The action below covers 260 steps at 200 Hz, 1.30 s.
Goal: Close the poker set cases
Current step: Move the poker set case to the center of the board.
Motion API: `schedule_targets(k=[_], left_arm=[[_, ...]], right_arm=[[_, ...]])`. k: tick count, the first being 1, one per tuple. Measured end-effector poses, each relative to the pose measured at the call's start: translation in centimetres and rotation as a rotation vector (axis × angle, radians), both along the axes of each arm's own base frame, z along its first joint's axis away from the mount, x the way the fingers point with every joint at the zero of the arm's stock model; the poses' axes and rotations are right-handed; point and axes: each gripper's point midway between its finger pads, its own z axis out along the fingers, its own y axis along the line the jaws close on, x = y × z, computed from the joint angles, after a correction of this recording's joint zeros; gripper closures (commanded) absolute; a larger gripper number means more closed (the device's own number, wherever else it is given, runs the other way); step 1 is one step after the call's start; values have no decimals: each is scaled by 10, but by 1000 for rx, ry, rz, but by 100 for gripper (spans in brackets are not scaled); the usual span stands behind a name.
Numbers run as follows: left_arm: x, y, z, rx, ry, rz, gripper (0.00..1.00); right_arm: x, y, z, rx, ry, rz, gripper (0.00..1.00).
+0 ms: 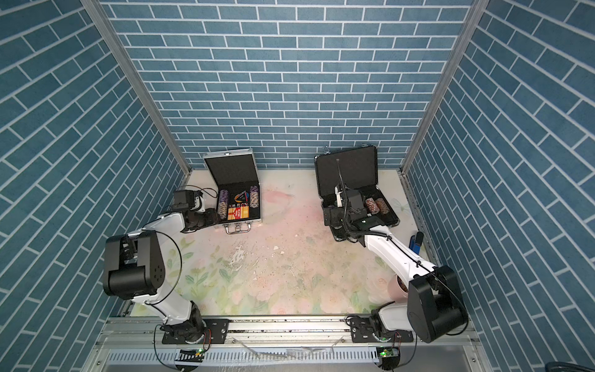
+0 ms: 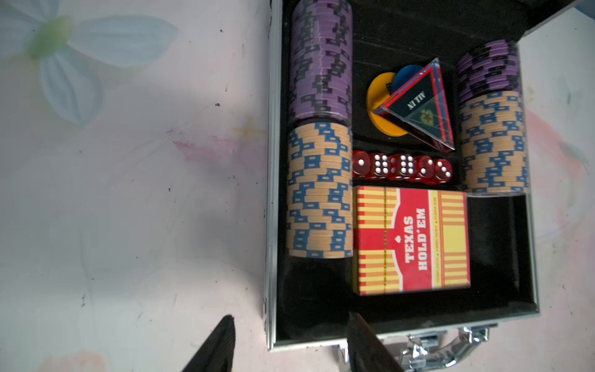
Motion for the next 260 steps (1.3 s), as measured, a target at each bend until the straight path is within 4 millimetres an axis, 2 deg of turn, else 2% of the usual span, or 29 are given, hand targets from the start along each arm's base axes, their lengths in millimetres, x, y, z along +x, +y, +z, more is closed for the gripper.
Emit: schedule_targets(k=[30,57,102,144,196,260], left_arm=[[-5,0,-14,-5,50,-1,52],[2,4,-12,1,53,2,56],[12,8,-20,7,80,9,64],[15,9,-28,3,110,14,80],[12,0,-28,-9,130,-16,100],[5,-13,-29,7,159,-31,100]], right_arm=[[-1,0,0,-1,4,1,1],[-3,1,-3,-7,18,4,1],[-6,3,-4,-6,25,12,1],[-6,4,-4,5,30,5,1],[-9,6,-7,6,44,6,1],[-15,11,-18,20,96,12,1]])
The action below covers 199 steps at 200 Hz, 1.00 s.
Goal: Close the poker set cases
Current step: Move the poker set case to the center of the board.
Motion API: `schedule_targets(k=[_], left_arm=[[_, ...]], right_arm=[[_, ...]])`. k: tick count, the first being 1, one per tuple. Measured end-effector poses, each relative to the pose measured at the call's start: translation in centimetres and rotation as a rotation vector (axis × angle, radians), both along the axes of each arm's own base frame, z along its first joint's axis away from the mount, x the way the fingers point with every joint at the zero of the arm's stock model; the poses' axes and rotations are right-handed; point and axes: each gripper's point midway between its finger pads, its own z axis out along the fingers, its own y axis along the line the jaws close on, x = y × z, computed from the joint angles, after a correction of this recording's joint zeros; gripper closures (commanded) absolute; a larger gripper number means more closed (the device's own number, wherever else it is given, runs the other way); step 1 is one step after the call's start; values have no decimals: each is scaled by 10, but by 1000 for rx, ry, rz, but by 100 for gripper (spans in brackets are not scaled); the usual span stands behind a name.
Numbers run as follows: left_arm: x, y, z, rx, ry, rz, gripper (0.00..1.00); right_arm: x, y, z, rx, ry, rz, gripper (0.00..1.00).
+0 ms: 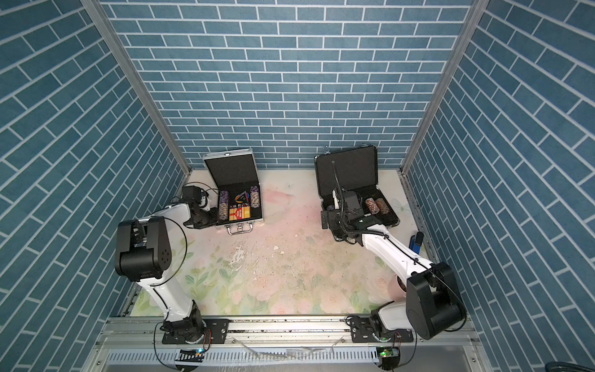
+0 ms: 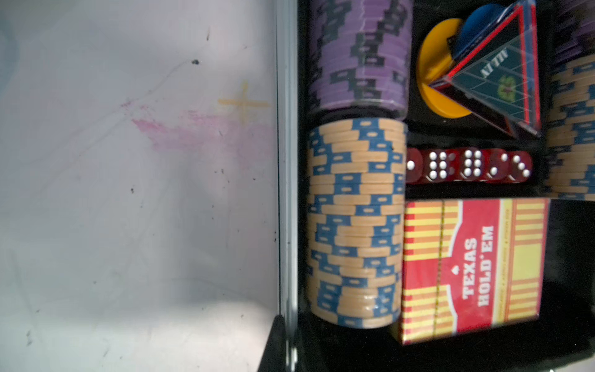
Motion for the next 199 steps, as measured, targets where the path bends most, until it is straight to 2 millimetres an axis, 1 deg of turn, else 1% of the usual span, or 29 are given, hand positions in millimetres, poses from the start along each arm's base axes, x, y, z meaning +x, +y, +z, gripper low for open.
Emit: schedule_targets(k=[35,61,81,124,140,154,181,199], left_arm=[[-12,-19,-1,4,9,-3,100],[-27,-35,-1,-6,17,-15,100],[-38,-46,-1,-15,34,-35,100],[-59,-71,-2,-38,79,-69,100],[-64,-79,-3,-45,83,-74,100],[-68,-87,-3,-51,83,-77,100],[-74,-102,-3,-58,81,-89,100],[-77,-110,-4,-65,77,-99,100]], right_arm=[[-5,11,-7,21,39,18,2],[-9,30,-15,45,78,49,3],[-12,51,-24,68,119,79,4],[-18,113,-48,140,241,160,9],[-20,133,-55,159,276,174,13],[-22,144,-60,171,300,172,19],[-28,155,-74,186,344,153,34],[-26,158,-82,190,364,131,40]])
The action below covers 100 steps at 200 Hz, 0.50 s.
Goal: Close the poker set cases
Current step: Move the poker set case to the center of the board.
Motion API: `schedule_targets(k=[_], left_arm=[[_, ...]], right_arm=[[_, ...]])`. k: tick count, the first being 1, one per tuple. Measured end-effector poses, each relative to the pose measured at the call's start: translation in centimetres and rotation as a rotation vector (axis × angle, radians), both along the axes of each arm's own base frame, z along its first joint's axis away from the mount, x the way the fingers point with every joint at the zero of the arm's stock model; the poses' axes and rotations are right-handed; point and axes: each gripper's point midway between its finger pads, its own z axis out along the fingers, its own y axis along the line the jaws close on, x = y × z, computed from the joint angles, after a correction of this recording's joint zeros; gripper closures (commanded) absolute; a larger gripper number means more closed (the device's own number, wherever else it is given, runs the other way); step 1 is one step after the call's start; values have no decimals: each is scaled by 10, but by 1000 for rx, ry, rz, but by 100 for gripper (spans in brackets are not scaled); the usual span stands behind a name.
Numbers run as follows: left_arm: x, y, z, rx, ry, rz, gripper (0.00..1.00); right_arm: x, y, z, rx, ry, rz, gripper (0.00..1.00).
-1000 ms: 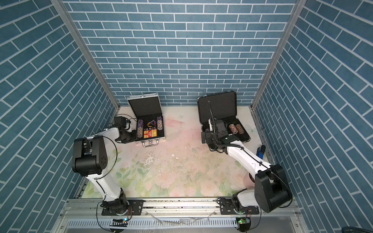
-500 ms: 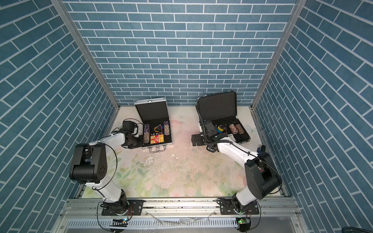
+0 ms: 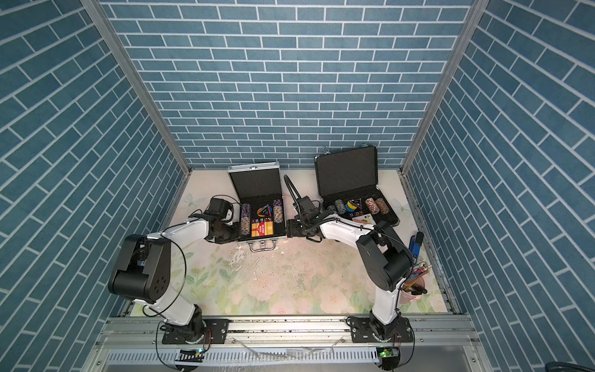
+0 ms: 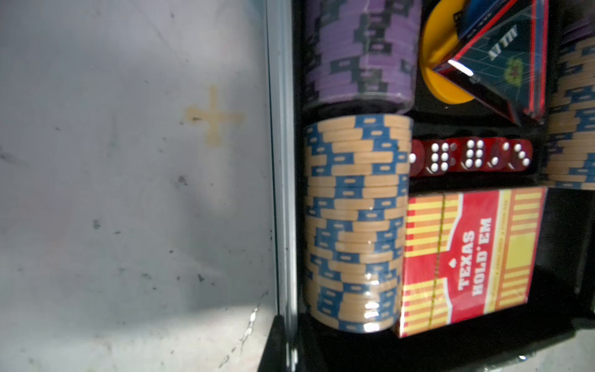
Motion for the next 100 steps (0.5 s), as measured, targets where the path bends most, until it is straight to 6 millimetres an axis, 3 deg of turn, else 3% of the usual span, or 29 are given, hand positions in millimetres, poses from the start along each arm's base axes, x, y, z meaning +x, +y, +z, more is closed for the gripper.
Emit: schedule_targets(k=[51,100], left_arm=[[-5,-18,0,-24,-4,-28,100],[-11,-30,-1,-48,-12,-48,100]], right_arm=[[7,3,-19,-16,36,-44,51],[-2,-4,-36,-55,100,-83,75]])
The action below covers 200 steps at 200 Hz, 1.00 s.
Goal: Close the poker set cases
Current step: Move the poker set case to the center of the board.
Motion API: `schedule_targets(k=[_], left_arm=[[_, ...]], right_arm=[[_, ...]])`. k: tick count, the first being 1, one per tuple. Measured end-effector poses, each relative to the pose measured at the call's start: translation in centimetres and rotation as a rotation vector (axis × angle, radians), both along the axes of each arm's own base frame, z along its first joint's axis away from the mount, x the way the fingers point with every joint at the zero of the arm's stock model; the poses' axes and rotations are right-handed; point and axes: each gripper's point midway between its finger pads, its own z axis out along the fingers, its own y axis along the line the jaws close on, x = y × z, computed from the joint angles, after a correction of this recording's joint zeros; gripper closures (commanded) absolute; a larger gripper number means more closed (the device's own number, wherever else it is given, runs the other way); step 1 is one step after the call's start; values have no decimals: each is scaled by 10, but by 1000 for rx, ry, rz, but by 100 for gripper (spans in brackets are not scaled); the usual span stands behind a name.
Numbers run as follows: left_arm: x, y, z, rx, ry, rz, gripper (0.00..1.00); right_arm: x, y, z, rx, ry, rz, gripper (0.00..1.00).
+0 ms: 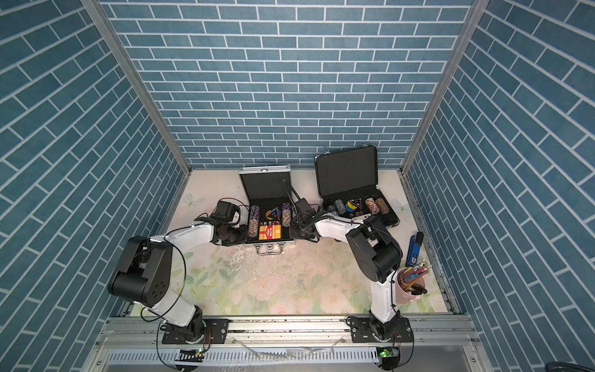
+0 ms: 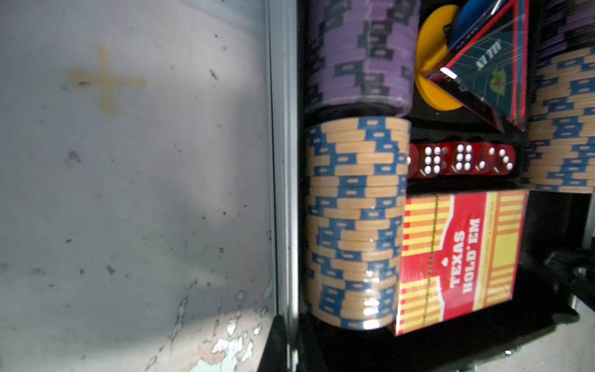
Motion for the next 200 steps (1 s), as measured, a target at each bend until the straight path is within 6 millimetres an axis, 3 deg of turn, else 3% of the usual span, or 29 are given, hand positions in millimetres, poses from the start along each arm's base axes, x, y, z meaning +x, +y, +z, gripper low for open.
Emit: schedule_targets(k=[35,65,141,200], left_arm=[[-10,-14,-1,-21,-3,-26,100],[-25,-31,-3,-35,-2,-55,100],[-94,-74,-6,-108,14,-135,100],[-142,-79,-6,-143,58,-145,100]], right_arm=[[-16,-12,-4,-10,44,-32,86],[-35,-30,-5,-22,80,-59,89],[-109,-82,-9,-42,168,-101,90],[-155,-95,-9,-56,218,-85,90]])
